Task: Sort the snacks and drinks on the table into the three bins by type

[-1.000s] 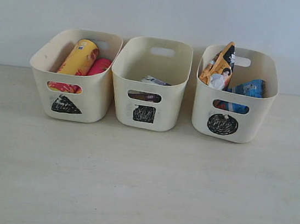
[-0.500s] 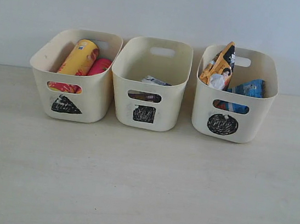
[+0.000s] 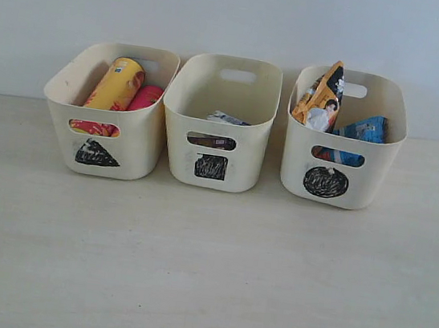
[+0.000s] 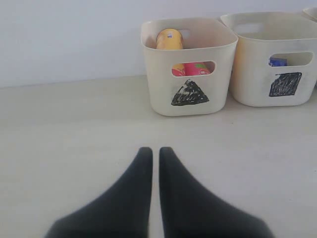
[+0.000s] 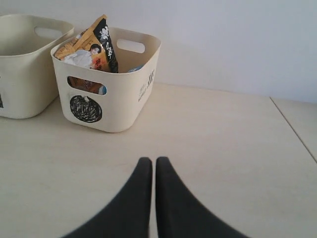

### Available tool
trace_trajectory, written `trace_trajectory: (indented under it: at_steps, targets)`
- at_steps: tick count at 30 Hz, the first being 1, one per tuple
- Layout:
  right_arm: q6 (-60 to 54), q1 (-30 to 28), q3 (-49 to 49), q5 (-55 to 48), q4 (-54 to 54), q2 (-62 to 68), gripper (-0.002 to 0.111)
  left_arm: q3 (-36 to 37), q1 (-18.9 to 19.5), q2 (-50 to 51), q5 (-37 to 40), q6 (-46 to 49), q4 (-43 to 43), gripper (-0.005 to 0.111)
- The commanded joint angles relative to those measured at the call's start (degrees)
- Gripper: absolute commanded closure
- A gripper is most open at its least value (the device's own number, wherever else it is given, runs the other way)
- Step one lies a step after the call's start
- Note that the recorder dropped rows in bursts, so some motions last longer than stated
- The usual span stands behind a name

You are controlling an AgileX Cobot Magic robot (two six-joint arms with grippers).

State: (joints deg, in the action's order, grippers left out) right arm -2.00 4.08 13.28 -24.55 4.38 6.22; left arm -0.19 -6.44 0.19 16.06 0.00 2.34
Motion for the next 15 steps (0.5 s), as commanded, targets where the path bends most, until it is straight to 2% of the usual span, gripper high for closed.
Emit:
trace_trajectory:
  at_steps: [1, 15]
  targets:
    - [-0.99, -0.10, -3.24, 2.23, -1.09, -2.38, 0.108, 0.19, 0.14, -0.19, 0.01, -0.50, -0.40, 0.103]
    - [-4.14, -0.10, -11.93, 6.25, -5.17, -6.22, 0.108, 0.19, 0.14, -0.19, -0.12, -0.50, -0.40, 0.103]
